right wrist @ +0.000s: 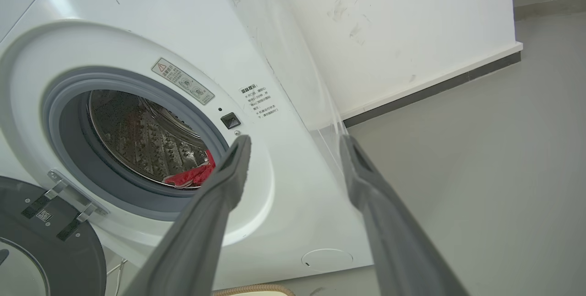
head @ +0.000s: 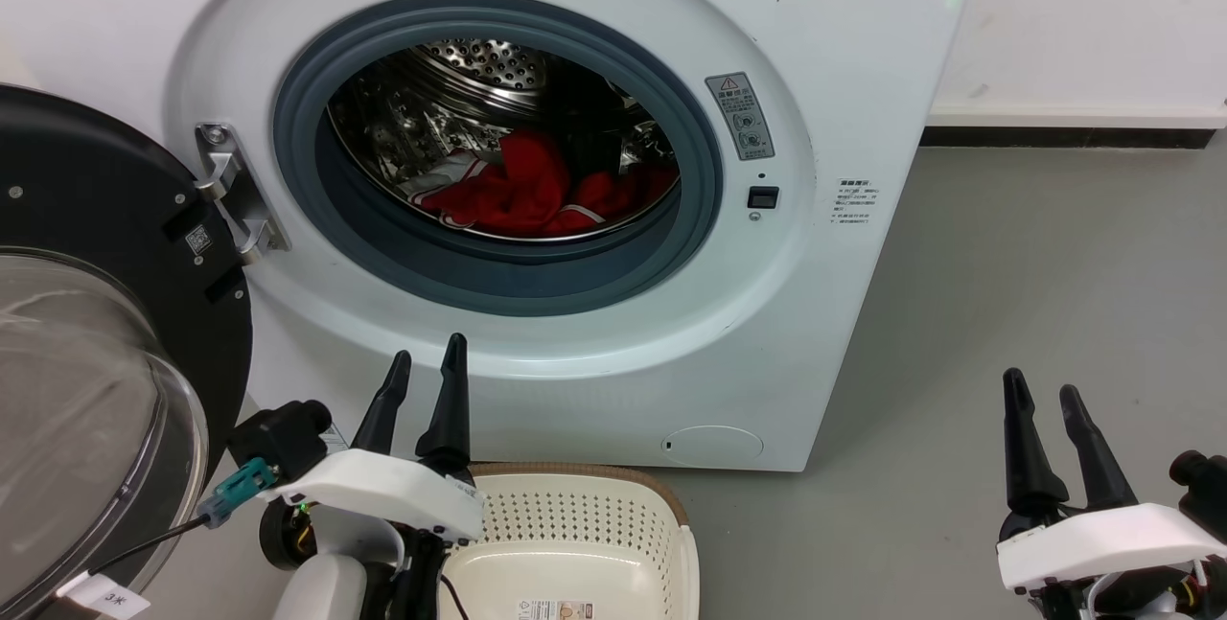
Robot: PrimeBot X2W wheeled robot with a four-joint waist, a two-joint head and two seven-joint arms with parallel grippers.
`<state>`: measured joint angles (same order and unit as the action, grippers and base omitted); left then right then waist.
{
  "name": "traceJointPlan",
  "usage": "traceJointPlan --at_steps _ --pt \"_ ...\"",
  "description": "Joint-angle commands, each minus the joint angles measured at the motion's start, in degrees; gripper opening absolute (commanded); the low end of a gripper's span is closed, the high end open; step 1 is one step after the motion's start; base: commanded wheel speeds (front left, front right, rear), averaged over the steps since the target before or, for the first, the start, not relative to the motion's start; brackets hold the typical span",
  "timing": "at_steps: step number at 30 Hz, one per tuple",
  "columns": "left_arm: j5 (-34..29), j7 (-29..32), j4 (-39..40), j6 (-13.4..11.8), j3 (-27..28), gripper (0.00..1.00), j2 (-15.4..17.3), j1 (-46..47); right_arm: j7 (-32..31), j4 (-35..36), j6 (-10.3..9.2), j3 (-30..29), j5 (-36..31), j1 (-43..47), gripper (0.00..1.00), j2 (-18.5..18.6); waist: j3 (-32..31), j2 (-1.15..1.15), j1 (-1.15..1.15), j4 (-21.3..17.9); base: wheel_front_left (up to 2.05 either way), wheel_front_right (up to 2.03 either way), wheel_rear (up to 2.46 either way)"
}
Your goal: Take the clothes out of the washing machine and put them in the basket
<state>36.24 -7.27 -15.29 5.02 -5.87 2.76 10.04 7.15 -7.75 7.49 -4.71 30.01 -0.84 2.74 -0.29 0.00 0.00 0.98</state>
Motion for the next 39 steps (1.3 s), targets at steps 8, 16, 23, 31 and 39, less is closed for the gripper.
traceJointPlan --at_steps 8,16,23,31,39 --pt "-6.7 -1.7 -0.7 -0.6 -1.1 1.00 0.1 2.4 1.7 0.3 0.01 -0.2 -6.7 0.3 1.00 0.2 0.0 0.00 0.00 0.2 0.00 0.00 0.00" --pt "-11.1 -2.7 -1.5 -1.0 -2.0 1.00 0.1 2.8 2.2 -0.2 0.01 -0.2 -11.0 0.5 1.00 0.2 -0.1 0.00 0.00 0.3 0.00 0.00 0.00" --pt "-15.0 -3.6 -2.5 -1.6 -2.2 1.00 0.1 3.0 2.6 -0.7 0.01 -0.5 -15.0 0.7 1.00 0.2 -0.1 0.00 0.00 0.5 0.00 0.00 0.00" --pt "-19.0 -4.7 -3.2 -2.0 -2.3 1.00 0.1 3.2 3.2 -1.3 0.00 -0.9 -19.1 0.8 1.00 0.2 -0.1 0.00 0.00 0.8 0.00 0.00 0.00" --pt "-22.6 -5.7 -3.8 -2.6 -2.6 1.00 0.2 3.3 4.0 -1.6 0.00 -1.1 -22.8 1.0 1.00 0.2 -0.1 0.00 0.00 0.9 0.00 0.00 0.00"
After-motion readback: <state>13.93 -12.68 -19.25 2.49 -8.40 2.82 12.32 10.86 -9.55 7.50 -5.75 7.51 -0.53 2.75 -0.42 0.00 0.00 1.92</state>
